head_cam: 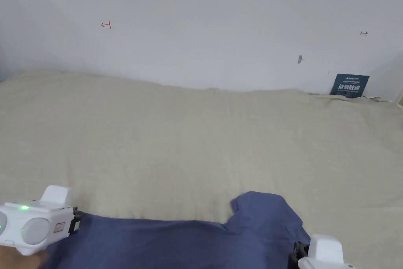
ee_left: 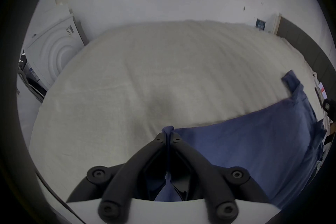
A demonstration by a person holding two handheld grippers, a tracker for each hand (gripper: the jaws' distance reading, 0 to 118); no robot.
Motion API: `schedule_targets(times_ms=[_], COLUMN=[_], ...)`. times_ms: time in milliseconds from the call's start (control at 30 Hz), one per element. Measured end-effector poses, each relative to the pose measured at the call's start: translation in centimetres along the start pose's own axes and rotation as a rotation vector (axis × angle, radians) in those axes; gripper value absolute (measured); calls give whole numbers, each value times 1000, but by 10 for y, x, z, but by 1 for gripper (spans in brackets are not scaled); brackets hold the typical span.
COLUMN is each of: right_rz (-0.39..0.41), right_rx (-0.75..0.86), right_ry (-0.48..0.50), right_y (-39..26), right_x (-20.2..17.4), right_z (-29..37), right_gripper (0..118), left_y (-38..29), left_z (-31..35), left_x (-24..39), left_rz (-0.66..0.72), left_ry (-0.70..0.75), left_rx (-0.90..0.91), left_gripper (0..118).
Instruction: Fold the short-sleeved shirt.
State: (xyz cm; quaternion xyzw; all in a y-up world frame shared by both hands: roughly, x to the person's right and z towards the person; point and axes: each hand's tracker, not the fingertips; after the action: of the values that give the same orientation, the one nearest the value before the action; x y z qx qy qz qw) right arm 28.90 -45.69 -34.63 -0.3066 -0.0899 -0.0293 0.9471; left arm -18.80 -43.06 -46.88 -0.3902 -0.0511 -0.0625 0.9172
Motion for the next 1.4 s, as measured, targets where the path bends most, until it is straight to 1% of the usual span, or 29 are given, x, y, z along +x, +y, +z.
schedule_targets(times_ms=[67, 100, 133, 200, 233, 300, 367, 433, 533, 700, 733, 767, 800, 833, 900, 1000, 1067, 1167, 1333, 1400], right_rz=[-13, -13, -17, -31, -38, -42, -16, 18, 9, 71, 69, 66, 66, 57, 53, 74, 66, 43, 49, 33], right_rx=[-42, -75, -112, -158, -176, -219, -234, -305, -395, -441, -448, -462, -456, -447, -474, -424, -385, -323, -241, -207], right_ry=[11, 16, 13, 32, 37, 52, 45, 49, 55, 59, 57, 52, 50, 87, 94, 93, 103, 130, 151, 167], right_y=[17, 24, 33, 47, 54, 66, 75, 78, 75, 77, 78, 80, 81, 82, 83, 85, 86, 92, 96, 97], right_x=[12, 15, 21, 27, 29, 31, 29, 27, 26, 20, 20, 20, 20, 22, 22, 22, 25, 32, 40, 46], right_z=[-24, -36, -48, -71, -82, -101, -117, -134, -157, -174, -174, -175, -174, -173, -171, -153, -139, -111, -54, -32], right_gripper=[3, 5, 15, 40, 50, 51, 52, 57, 57, 57, 53, 44, 28, 2, 2, 2, 2, 2, 2, 2], left_y=[-3, -5, -7, -9, -10, -13, -17, -19, -22, -25, -26, -27, -28, -28, -30, -32, -32, -32, -33, -34], left_z=[16, 23, 31, 42, 47, 53, 51, 50, 47, 43, 43, 42, 41, 39, 38, 39, 38, 41, 55, 63], left_x=[-2, -2, -3, -5, -6, -7, -11, -13, -14, -17, -17, -17, -18, -20, -20, -20, -23, -26, -30, -33], left_rz=[-15, -11, -13, 1, 0, 4, 13, 21, 29, 49, 41, 38, 38, 42, 48, 51, 69, 101, 125, 131], left_ry=[-12, 0, -1, 0, -5, 2, -1, 0, 3, 1, -2, -2, 0, -1, -3, -2, -9, -23, -43, -53], left_rx=[30, 50, 64, 87, 93, 106, 109, 111, 104, 94, 89, 87, 87, 84, 84, 85, 87, 90, 102, 108], left_gripper=[0, 0, 0, 0, 0, 0, 0, 0, 0, 0, 0, 0, 0, 0, 0, 0, 0, 0, 0, 0])
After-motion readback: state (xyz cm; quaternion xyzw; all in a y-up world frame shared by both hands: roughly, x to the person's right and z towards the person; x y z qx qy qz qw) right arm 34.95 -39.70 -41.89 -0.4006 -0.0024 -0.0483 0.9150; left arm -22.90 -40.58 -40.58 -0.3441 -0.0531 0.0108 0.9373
